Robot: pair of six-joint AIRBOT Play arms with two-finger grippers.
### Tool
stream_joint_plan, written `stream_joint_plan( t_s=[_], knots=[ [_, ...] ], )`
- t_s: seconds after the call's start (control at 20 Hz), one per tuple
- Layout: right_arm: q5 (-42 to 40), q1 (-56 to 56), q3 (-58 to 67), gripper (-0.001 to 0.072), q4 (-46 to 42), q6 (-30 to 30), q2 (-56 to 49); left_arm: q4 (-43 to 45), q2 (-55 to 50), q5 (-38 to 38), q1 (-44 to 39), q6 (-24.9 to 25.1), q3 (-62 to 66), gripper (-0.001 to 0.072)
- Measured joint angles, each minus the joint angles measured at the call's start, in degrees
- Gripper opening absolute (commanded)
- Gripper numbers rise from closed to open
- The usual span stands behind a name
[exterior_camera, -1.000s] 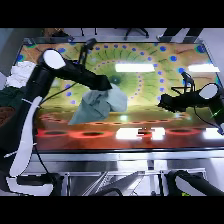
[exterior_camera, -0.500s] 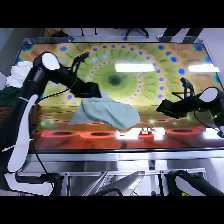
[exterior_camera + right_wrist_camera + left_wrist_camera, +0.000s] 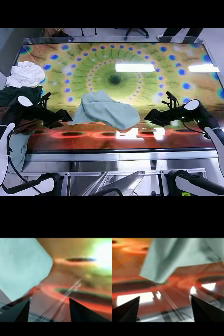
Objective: Fold the shirts.
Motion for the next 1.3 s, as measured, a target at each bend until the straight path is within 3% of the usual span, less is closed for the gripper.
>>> stream_joint_plan(
  t_s=[0.35,0.5,0.55,0.6,0.65,0.75,0.95,1.3],
  knots=[
    [-9.62,6.1,-0.44,0.0534,10.8,-8.33,-9.35,-8.57,-7.04,10.43,-1.25,5.49,0.52,0.0703],
    [-11.5,7.39,-0.33,0.0429,17.42,-12.41,-12.74,-12.15,-12.44,9.94,-4.35,7.15,4.5,0.0681],
    [-11.89,7.61,-0.33,0.0344,19.26,-13.88,-13.53,-12.76,-13.92,9.55,-5.33,7.56,5.68,0.0437],
    [-12.55,7.82,-0.33,0.01,20.83,-15.5,-14.19,-12.74,-15.28,9.44,-6.27,7.98,6.71,0.0126],
    [-13.03,7.91,-0.33,0.0058,21.7,-16.87,-14.71,-12.24,-16.39,9.27,-6.95,8.17,7.39,0.0015],
    [-12.28,7.96,0.48,0.002,24.74,-19.43,-15.06,-12.41,-17.07,8.57,-7.78,8.61,8.79,0.0014],
    [-7.32,7.56,6.34,0.0019,28.04,-21.73,-12.98,-13.05,-13.11,4.76,-7.08,9.05,12.68,0.0013],
    [1.62,-5.42,30.14,0.0019,38.27,-22.77,-2.03,-13.51,8.24,-5.49,1.18,7.48,33.68,0.0014]
  ],
)
